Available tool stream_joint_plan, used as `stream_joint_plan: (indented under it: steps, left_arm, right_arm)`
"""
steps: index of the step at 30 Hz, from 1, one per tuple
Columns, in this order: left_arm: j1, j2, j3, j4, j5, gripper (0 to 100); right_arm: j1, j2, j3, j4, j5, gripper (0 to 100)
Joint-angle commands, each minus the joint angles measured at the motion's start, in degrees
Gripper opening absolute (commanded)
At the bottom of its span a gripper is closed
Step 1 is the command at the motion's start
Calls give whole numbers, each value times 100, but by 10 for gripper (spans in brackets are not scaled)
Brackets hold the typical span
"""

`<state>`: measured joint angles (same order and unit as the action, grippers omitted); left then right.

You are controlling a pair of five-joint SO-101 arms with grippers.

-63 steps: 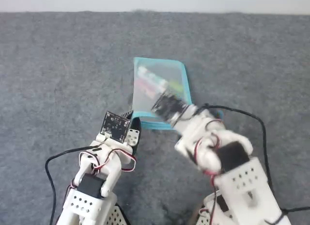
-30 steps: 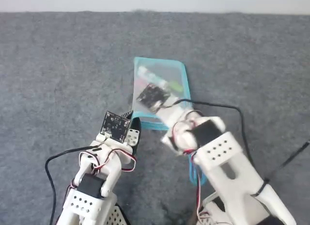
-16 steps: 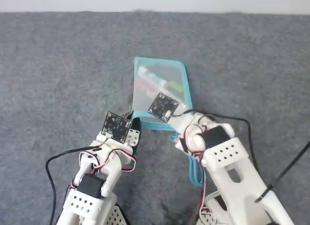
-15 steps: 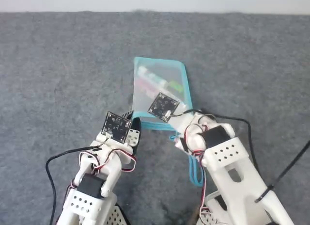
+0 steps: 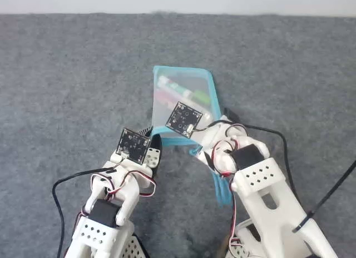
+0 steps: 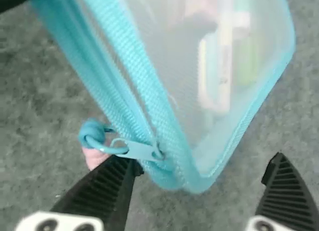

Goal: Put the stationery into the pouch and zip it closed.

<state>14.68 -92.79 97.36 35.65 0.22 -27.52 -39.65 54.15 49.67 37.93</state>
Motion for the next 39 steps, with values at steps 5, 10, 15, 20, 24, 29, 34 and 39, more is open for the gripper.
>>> stream_joint_plan:
  steps: [5, 10, 15, 20, 24, 29, 34, 39]
  left_arm:
    - [44, -114, -48, -132, -53, 12]
    - [44, -114, -48, -123, -53, 12]
    - [53, -114, -48, -141, -53, 12]
    - [53, -114, -48, -123, -53, 12]
    - [35, -114, -48, -123, -53, 12]
    - [18, -123, -145, -123, -88, 21]
    - [-527, -123, -435, 26, -141, 186]
    - [-853, -123, -716, 352, -18, 194]
  right_arm:
    - [-66, 207, -62, -549, -18, 251]
    - [-66, 637, -141, -646, -53, 191]
    - [-66, 681, -220, -646, -246, 100]
    - [-57, 690, -466, -646, -791, 32]
    - [-13, 699, -598, -637, -1125, 6]
    - [127, 743, -844, -497, -1749, 6]
    - [127, 1473, -1714, -163, -2268, 6]
    - [119, 2668, -2848, 198, -2690, 6]
